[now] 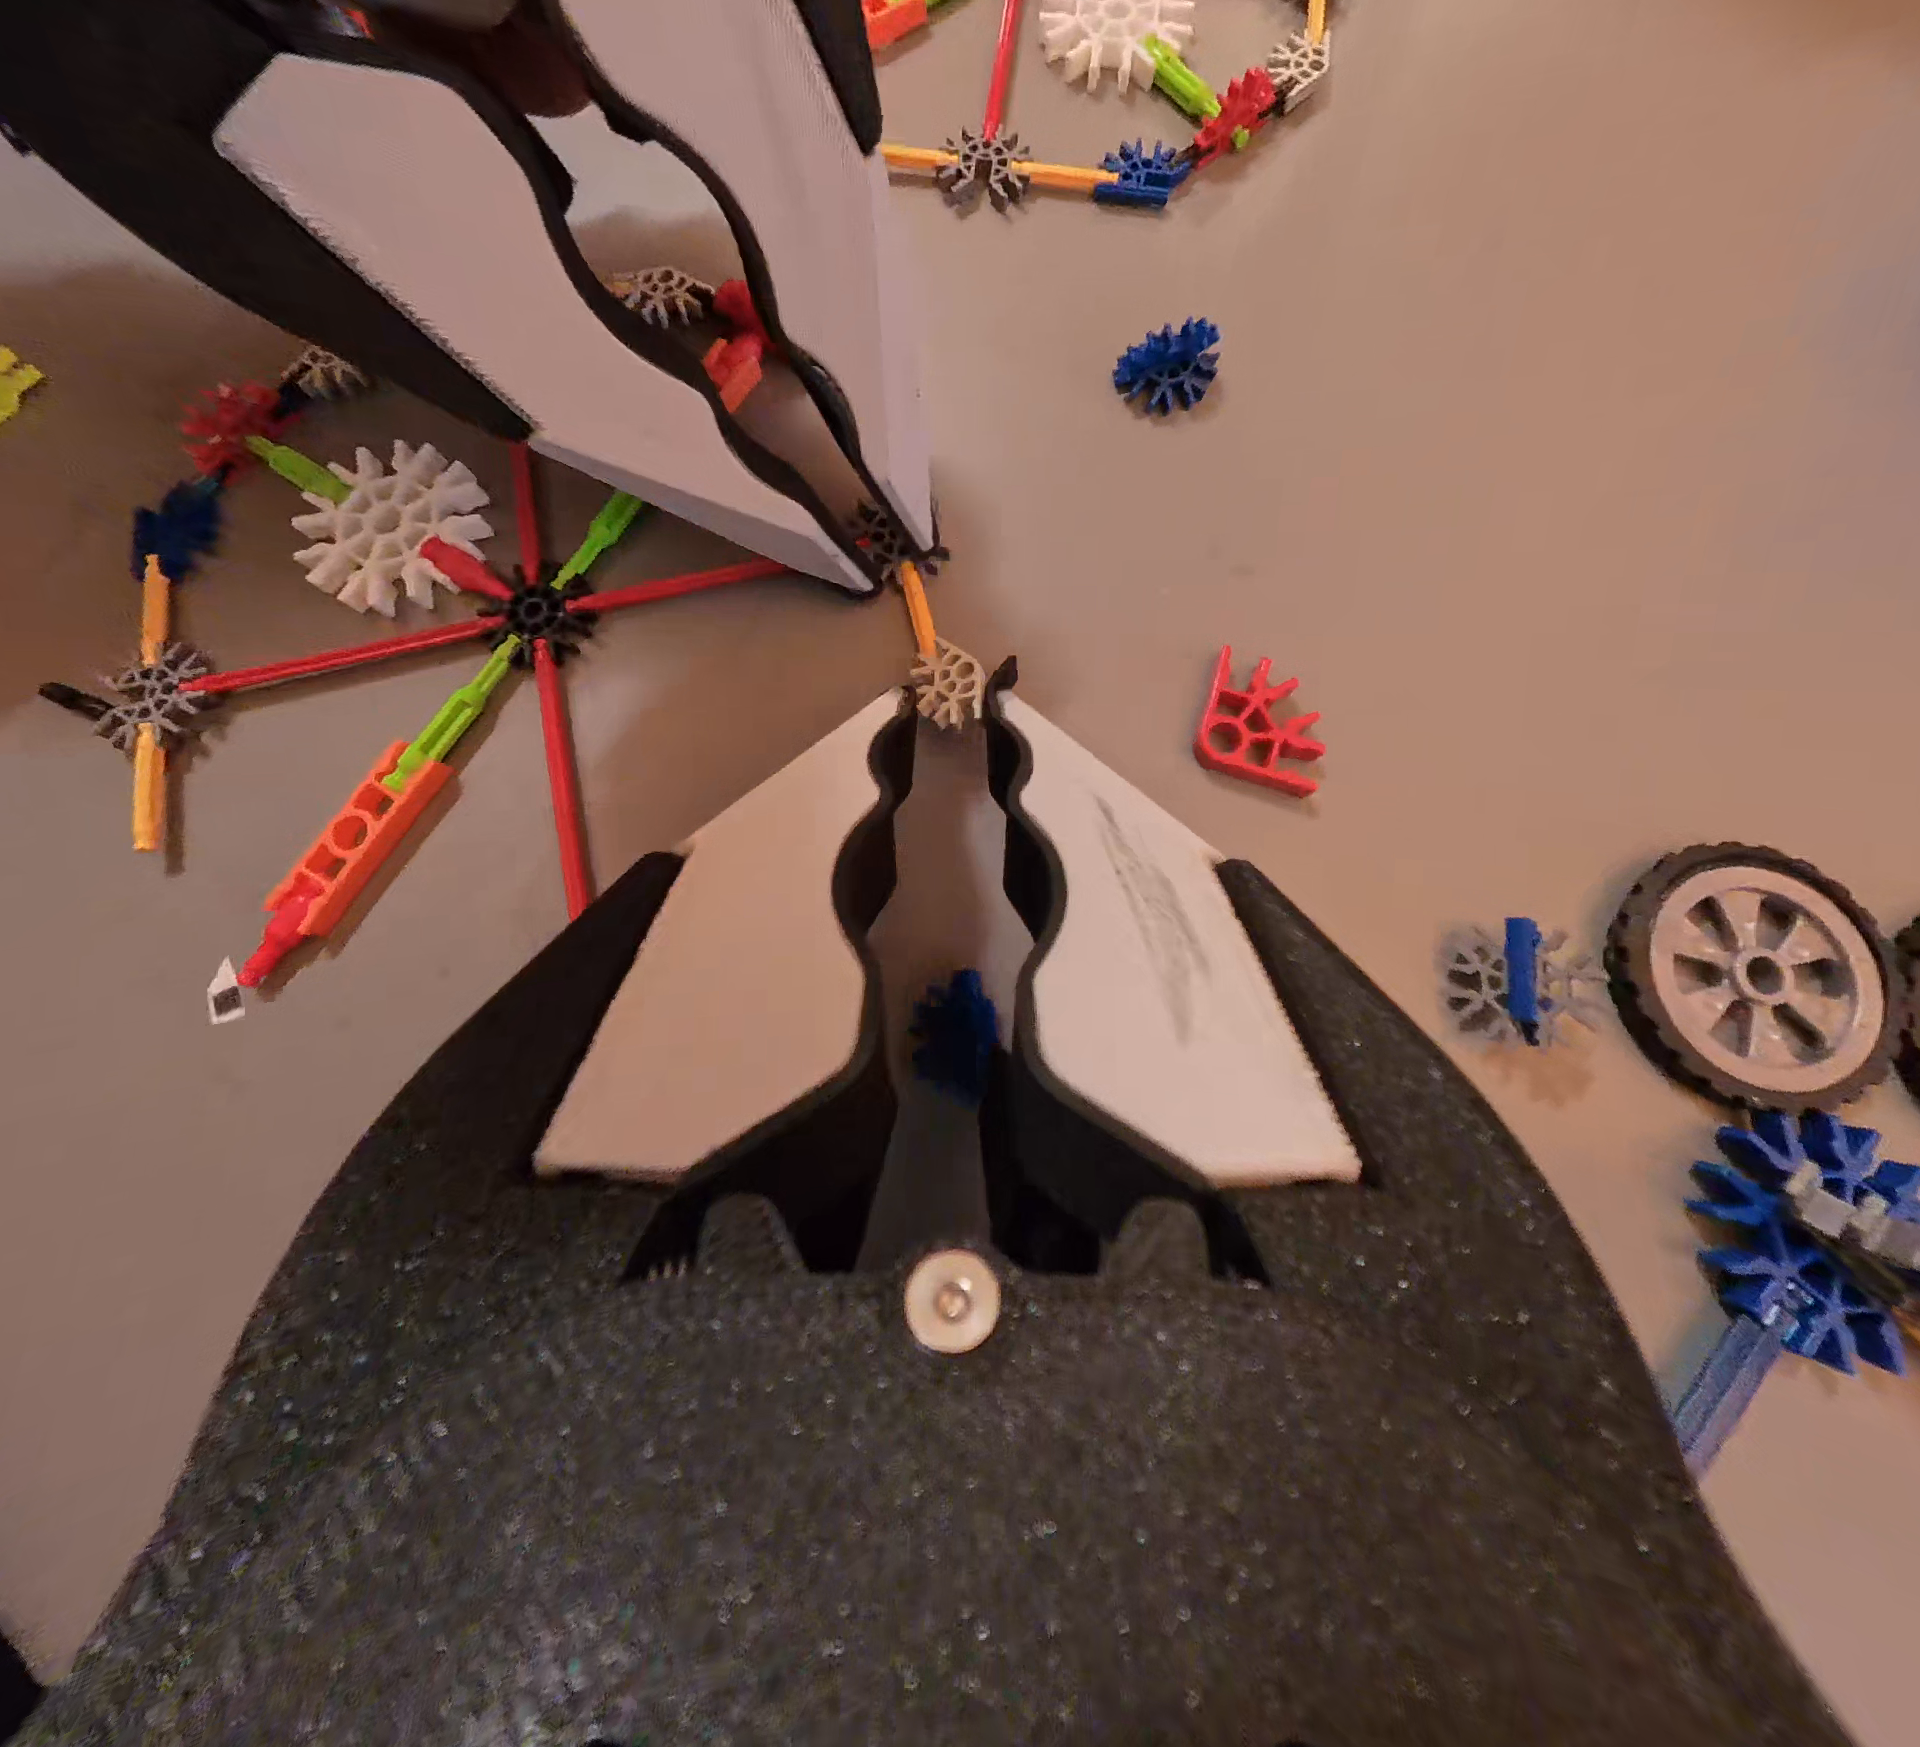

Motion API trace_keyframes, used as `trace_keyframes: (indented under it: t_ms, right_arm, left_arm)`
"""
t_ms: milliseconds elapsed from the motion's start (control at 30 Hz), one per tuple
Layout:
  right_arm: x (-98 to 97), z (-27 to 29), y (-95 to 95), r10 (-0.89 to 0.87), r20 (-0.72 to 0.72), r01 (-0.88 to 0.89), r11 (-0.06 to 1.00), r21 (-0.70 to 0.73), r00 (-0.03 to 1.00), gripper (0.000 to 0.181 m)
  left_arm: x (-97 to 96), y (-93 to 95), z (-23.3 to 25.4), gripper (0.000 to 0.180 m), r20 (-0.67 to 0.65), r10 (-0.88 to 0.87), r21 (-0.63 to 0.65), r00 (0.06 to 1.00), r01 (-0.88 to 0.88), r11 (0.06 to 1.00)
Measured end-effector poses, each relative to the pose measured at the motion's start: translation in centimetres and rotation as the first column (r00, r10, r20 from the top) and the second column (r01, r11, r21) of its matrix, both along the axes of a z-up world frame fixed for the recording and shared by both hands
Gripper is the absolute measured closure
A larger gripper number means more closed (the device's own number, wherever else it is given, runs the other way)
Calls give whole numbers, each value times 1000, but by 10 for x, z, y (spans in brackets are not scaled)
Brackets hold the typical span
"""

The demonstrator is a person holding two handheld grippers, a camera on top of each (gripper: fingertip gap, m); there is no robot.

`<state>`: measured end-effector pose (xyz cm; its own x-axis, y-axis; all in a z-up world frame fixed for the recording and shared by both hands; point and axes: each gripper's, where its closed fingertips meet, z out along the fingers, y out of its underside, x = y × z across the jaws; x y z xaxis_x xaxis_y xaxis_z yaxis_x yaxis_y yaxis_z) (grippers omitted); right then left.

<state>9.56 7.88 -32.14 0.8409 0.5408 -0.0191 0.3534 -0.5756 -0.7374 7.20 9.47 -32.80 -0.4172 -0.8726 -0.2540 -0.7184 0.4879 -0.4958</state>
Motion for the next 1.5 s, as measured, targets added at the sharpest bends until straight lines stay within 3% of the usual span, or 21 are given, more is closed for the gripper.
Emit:
trace_keyframes:
  t_ms: [367, 700, 1200, 1500]
  right_arm:
    - [1, -5, -4, -56, 124, 54, 998, 12, 991, 169]
    - [0, 0, -10, -38, 78, 38, 999, 3, 996, 155]
    - [-14, -6, -8, 102, 136, -102, 995, -5, 985, 169]
    - [5, -1, -2, -54, 64, 54, 999, -5, 997, 169]
  left_arm:
    - [2, -4, -1, 175, 18, 13, -6, 1000, -12, 1000]
    - [4, -5, 0, 175, 27, 15, -14, 1000, -14, 1000]
    - [6, -7, 1, 175, 28, 15, -21, 999, -14, 1000]
    - [7, -8, 2, 175, 34, 38, -24, 999, -37, 999]
